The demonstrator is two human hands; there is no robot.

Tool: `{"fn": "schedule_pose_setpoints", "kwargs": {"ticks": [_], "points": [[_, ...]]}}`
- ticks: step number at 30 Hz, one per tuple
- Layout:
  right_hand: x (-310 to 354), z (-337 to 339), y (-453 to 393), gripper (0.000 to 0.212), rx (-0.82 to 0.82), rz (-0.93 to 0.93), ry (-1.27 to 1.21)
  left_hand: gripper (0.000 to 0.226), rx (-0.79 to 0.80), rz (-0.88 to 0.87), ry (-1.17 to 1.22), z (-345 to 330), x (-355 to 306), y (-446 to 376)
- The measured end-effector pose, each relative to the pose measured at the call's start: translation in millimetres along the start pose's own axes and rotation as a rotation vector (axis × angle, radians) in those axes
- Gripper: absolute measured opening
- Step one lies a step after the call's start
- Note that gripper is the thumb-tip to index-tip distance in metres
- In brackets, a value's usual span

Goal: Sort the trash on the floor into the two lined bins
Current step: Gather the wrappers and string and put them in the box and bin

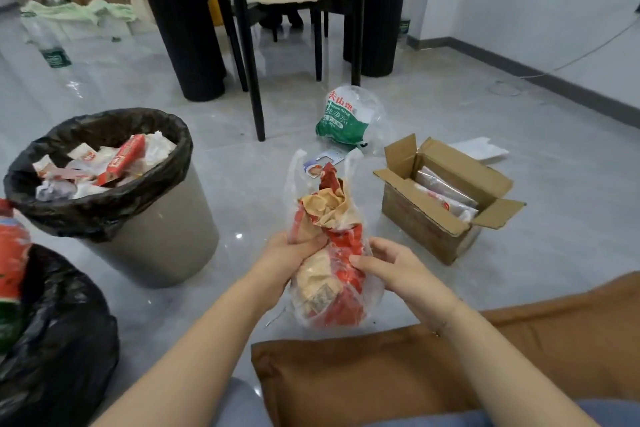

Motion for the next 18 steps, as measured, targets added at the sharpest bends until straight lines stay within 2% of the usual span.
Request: {"fn": "schedule_pose_setpoints", "kwargs": {"ticks": [3, 5, 7, 9, 11, 14, 18], "points": [[-3, -2, -3, 0.036, -0.031, -0.019, -0.031, 0.032, -0.030, -0.136, -0.181, -2, -5, -4], [-3, -1, -4, 0.034, -0.059, -0.021, -0.100, 0.050, -0.044, -0.203, -0.267, -1, -7, -7], [-1, 1, -4, 0.031, -0.087, -0.010, -0.210, 0.072, -0.069, -0.152, -0.218, 5, -1, -13], [0, 1, -4, 0.029, -0.092, -0.005, -0.328, 0.076, -0.072, -0.051, -0.122, 7, 0, -14], [1, -2, -5, 0.032, -0.055, 0.002, -0.433, 0.072, 0.021, 0.074, -0.123, 4, 1, -12], [0, -10, -5, 0.035, 0.035, -0.016, -0.539, 0.047, 0.212, 0.189, -0.077, -6, 1, 3], [-2, -20, -7, 0.054, 0.151, -0.037, -0.718, 0.059, 0.351, 0.141, -0.023, -9, -5, 10]]}}
Point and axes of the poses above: each hand's wrist, its own y-axis away from the middle knuckle, its own z-axis out of the back of the hand, x = y × z, the point moved 8 cm from there along -y, towards the middle knuckle, and after that the axes turned 14 degrees about y, right-handed, at the moved point
